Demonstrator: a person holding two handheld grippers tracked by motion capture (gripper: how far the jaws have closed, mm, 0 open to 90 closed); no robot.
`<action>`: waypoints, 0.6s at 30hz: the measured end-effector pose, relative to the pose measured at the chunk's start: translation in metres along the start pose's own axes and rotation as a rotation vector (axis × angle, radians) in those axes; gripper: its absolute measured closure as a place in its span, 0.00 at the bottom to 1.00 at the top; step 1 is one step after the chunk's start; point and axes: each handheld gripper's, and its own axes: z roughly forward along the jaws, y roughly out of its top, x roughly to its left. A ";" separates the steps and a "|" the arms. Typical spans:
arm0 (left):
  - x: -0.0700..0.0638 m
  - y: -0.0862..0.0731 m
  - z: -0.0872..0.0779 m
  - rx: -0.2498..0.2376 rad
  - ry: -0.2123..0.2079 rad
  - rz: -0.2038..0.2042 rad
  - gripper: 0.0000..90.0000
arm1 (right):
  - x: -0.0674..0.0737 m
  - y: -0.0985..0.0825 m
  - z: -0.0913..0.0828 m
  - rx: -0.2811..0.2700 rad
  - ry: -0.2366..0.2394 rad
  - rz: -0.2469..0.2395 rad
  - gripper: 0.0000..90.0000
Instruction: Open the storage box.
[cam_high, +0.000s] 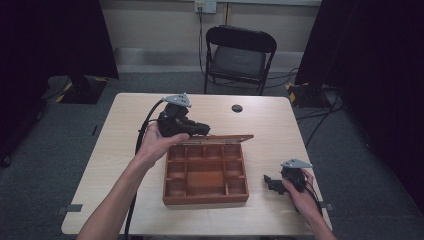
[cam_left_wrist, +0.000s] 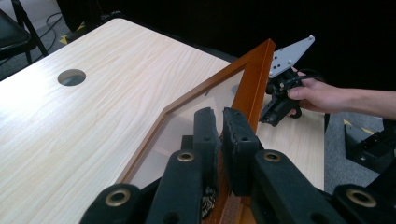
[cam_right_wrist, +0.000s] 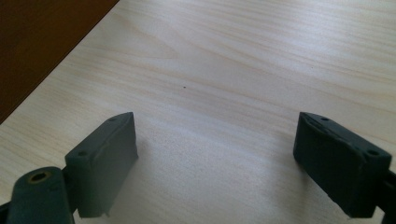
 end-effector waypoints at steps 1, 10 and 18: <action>0.000 0.000 0.000 -0.001 0.001 0.000 0.94 | 0.000 0.000 0.000 -0.001 0.001 -0.001 0.15; 0.000 -0.002 0.000 -0.015 0.002 -0.003 0.94 | 0.000 0.000 0.000 0.000 0.000 0.000 0.15; -0.001 -0.002 0.000 -0.015 0.004 -0.003 0.94 | 0.000 0.000 0.000 0.000 0.000 0.000 0.15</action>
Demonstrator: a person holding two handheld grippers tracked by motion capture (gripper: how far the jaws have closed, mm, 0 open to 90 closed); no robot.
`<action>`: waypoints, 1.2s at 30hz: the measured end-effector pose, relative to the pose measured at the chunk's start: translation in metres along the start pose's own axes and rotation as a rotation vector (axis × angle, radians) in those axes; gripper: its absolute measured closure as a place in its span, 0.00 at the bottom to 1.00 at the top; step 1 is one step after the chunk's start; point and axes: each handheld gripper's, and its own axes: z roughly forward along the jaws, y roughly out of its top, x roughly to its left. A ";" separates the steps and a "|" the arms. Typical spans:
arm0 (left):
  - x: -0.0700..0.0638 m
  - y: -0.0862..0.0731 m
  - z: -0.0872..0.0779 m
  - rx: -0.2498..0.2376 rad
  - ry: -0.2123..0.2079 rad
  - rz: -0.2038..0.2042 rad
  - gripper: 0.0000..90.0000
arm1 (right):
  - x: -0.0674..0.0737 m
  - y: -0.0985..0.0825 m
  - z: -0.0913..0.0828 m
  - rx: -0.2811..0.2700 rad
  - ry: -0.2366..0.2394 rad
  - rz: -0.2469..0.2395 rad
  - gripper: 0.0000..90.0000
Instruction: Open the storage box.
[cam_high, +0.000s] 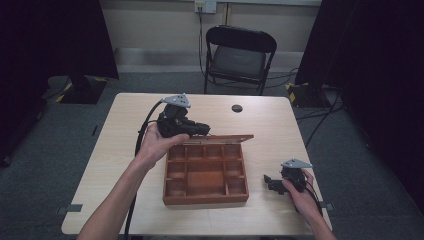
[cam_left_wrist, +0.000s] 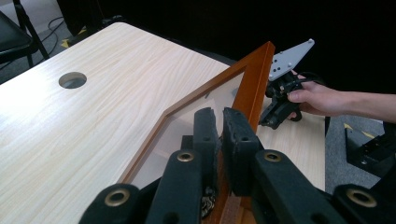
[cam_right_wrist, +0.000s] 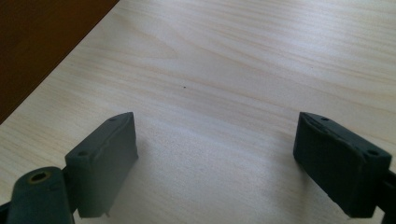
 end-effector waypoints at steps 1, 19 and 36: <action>0.000 0.000 0.000 0.000 0.000 0.000 0.94 | 0.000 0.000 0.000 0.000 0.000 -0.001 0.15; 0.000 0.000 0.000 -0.005 0.002 0.002 0.94 | 0.000 0.000 0.000 0.000 0.000 0.000 0.15; 0.000 0.001 0.000 -0.007 0.005 0.003 0.94 | 0.000 0.000 0.000 0.000 0.000 0.000 0.15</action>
